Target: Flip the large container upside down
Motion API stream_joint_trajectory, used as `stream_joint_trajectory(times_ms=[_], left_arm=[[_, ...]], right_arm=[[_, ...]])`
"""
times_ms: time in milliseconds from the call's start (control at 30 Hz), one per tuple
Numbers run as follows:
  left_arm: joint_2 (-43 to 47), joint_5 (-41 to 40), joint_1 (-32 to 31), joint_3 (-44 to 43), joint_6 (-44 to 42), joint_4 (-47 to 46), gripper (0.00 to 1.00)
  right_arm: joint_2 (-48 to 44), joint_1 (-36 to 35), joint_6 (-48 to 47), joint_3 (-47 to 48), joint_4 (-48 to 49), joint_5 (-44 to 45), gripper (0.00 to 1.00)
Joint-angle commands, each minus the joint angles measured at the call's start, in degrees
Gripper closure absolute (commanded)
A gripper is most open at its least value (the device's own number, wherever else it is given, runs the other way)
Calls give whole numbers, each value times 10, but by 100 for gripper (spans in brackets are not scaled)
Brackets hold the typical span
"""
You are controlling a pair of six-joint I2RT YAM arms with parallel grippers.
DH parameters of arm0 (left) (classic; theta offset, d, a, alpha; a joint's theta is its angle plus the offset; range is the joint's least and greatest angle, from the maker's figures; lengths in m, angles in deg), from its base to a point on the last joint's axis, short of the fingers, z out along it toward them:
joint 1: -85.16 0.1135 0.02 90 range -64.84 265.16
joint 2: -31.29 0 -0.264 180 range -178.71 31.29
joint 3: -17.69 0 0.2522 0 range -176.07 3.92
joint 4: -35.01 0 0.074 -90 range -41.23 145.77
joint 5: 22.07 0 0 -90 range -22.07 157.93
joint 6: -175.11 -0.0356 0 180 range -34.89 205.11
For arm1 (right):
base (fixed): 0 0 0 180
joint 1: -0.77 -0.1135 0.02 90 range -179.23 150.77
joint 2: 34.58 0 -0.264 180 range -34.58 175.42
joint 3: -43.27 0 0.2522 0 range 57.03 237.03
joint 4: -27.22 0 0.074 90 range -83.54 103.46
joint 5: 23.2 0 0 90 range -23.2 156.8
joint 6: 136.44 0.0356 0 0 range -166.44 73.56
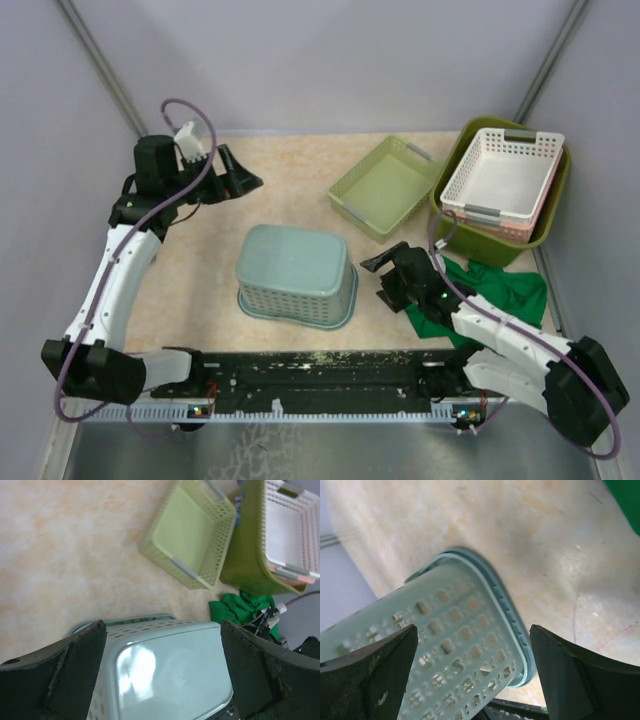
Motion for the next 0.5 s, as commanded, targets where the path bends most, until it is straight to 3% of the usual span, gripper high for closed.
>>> stream_joint_trajectory(times_ms=[0,167,267,367,467], left_arm=[[12,-89,-104,-84,-58,60,1],[10,-173,-252,-163,-79,122,1],[-9,-202,-341,-181,-94,140,1],[-50,-286,-440,-202,-95,183,1],[-85,-353,-483,-217,-83,216,1]], right_arm=[[-84,2,-147,18,47,29,8],[-176,1,-297,18,31,-1,12],[-216,1,-405,20,35,-70,14],[-232,1,-469,24,30,-163,18],[-221,-1,-504,28,14,-259,21]])
